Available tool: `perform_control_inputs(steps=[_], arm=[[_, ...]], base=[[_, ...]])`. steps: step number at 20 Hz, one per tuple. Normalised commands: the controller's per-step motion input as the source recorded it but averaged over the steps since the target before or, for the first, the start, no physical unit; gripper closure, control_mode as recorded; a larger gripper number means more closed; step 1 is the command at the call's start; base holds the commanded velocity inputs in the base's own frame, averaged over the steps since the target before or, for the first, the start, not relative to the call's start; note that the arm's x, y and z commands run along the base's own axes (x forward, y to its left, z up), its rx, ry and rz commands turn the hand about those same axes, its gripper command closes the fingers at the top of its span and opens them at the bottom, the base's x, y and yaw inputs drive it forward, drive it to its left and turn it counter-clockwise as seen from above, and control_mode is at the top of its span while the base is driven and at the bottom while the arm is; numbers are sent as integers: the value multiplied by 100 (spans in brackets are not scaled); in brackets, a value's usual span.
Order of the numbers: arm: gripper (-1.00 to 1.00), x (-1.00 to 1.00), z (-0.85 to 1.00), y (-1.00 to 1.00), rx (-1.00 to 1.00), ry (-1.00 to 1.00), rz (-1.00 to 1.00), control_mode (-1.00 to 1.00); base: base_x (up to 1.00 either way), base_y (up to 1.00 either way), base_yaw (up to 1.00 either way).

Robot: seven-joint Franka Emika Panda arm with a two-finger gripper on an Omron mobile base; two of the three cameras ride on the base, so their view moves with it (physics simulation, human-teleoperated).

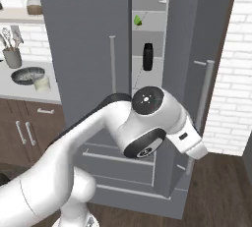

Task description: Grab a lemon wedge from the fridge and one ice cube from the ice bowl, and put them in the glass of lemonade.

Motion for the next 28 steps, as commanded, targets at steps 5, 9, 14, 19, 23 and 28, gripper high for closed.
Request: perform_control_inputs(steps=[5, 9, 14, 19, 23, 28], arm=[[-100, -11, 61, 96, -30, 7, 0, -100], [-100, 45, 24, 100, -45, 23, 5, -100], [-100, 68, 10, 93, -50, 46, 18, -100], [-100, 20, 15, 53, -35, 31, 32, -100], [-100, 42, 10, 5, -21, 25, 41, -100], [-100, 57, 0, 0, -17, 26, 23, -100]], base=[[0, 0, 0], [0, 0, 0], [0, 0, 0], [0, 0, 0], [0, 0, 0], [0, 0, 0]])
